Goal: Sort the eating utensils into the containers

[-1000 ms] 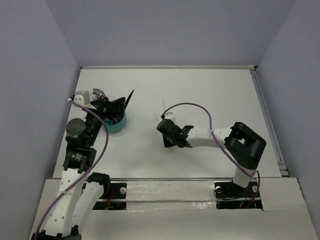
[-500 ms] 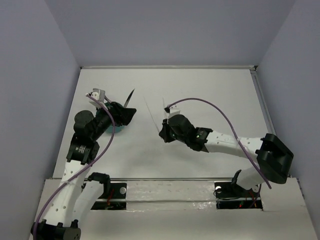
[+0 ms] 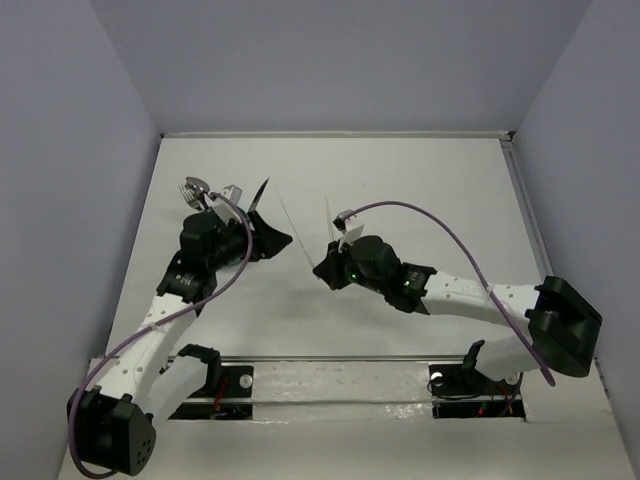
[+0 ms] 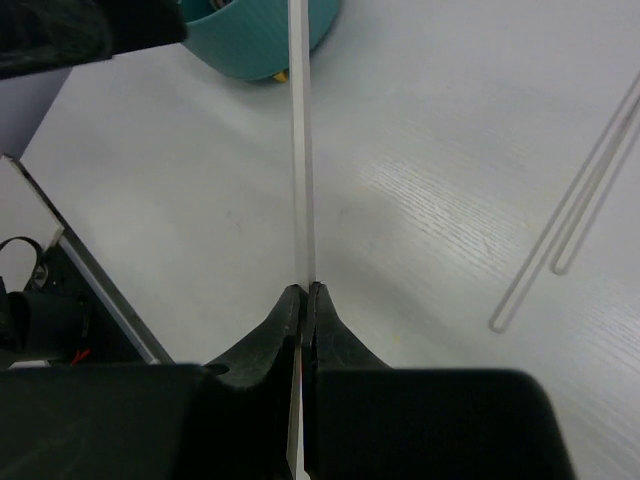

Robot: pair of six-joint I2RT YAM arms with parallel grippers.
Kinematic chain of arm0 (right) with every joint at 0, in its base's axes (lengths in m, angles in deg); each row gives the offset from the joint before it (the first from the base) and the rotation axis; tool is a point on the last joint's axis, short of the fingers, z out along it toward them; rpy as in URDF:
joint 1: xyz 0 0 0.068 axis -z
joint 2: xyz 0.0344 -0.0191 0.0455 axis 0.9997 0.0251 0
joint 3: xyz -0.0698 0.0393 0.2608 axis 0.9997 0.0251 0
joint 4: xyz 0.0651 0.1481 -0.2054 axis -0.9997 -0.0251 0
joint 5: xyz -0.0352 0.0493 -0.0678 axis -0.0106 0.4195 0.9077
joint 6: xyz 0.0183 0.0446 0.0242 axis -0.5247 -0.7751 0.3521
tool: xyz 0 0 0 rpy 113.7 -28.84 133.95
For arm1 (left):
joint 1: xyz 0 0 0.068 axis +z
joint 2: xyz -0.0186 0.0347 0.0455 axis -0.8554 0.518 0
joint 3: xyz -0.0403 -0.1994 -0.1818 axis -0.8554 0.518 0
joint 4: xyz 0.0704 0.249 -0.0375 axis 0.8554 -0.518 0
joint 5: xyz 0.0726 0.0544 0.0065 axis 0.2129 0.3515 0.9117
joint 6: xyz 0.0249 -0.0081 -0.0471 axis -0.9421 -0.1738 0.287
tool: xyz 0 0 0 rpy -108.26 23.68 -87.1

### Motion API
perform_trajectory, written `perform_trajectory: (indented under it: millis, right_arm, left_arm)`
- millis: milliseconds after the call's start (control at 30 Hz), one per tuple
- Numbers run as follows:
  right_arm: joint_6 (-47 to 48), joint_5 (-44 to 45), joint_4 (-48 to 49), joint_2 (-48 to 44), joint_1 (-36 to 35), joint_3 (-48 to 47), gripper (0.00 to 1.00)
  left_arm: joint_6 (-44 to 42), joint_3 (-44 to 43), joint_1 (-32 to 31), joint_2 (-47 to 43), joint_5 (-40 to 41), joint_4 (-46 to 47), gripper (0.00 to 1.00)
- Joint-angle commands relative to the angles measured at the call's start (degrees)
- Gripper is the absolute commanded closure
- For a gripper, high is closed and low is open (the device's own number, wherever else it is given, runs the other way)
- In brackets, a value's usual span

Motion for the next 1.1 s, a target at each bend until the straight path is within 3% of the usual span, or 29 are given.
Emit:
perform_trajectory:
  millis: [0,167,267,367,467,500,533,633,700,733,800,833,933,1067]
  right_arm:
    - [0.83,-1.84,6.67,-2.20,-1.96,0.93,1.00]
    - [1.27,-2.37,7.20,-2.03,-3.63,0.67,1.00]
    - [1.44,-2.19,7.55,-2.47,-3.63,1.19,1.00]
    - [1.62,-2.19,7.12,-3.17,-3.63,1.46,1.00]
    - [1.71,-2.19,7.20,-3.70,-3.63,1.81,1.00]
    - [1.62,-2.19,7.29,-3.87,-3.63,1.98,1.00]
    - [1.62,-2.11,7.29,-3.96,-3.63,2.07,1.00]
    - [1.62,-1.23,6.15,-3.96,-3.63,1.72,1.00]
    - [1.62,-1.14,5.88,-4.05,-3.63,1.72,0.91]
    - [1.53,-1.14,6.06,-4.31,-3.63,1.98,0.73]
    - [1.44,-0.79,6.94,-5.45,-3.63,2.69,0.56]
    - [1.53,-0.70,7.03,-6.07,-3.63,3.30,0.42]
    - [1.79,-0.17,6.85,-8.79,-3.63,4.70,0.27]
    - [2.41,1.58,5.97,-12.83,-3.63,6.64,0.26]
  left_arm:
    - [1.82,-0.59,-4.03,2.20,0.92,7.64,0.41]
    - [3.49,-1.29,-7.55,5.80,4.62,11.60,0.42]
    - [3.32,-1.56,-7.56,6.51,6.81,11.43,0.49]
    - [3.14,-1.47,-8.08,5.90,9.01,11.34,0.70]
    - [2.97,-1.64,-8.08,5.81,10.24,10.99,0.75]
    - [2.88,-2.17,-8.08,5.98,10.68,10.47,0.90]
    - [2.88,-2.26,-8.08,5.90,11.03,10.11,0.97]
    - [2.27,-3.66,-8.08,5.19,13.40,8.01,1.00]
    - [0.86,-4.98,-8.08,5.10,14.81,5.03,1.00]
    - [0.25,-6.29,-8.08,5.02,16.47,3.97,1.00]
    - [-1.33,-7.44,-8.08,4.67,18.76,1.43,1.00]
    - [-1.69,-8.49,-8.08,4.14,21.29,0.54,1.00]
    - [-3.71,-11.39,-8.08,3.52,27.17,-2.53,1.00]
    - [-6.43,-15.17,-7.56,3.26,35.98,-7.55,1.00]
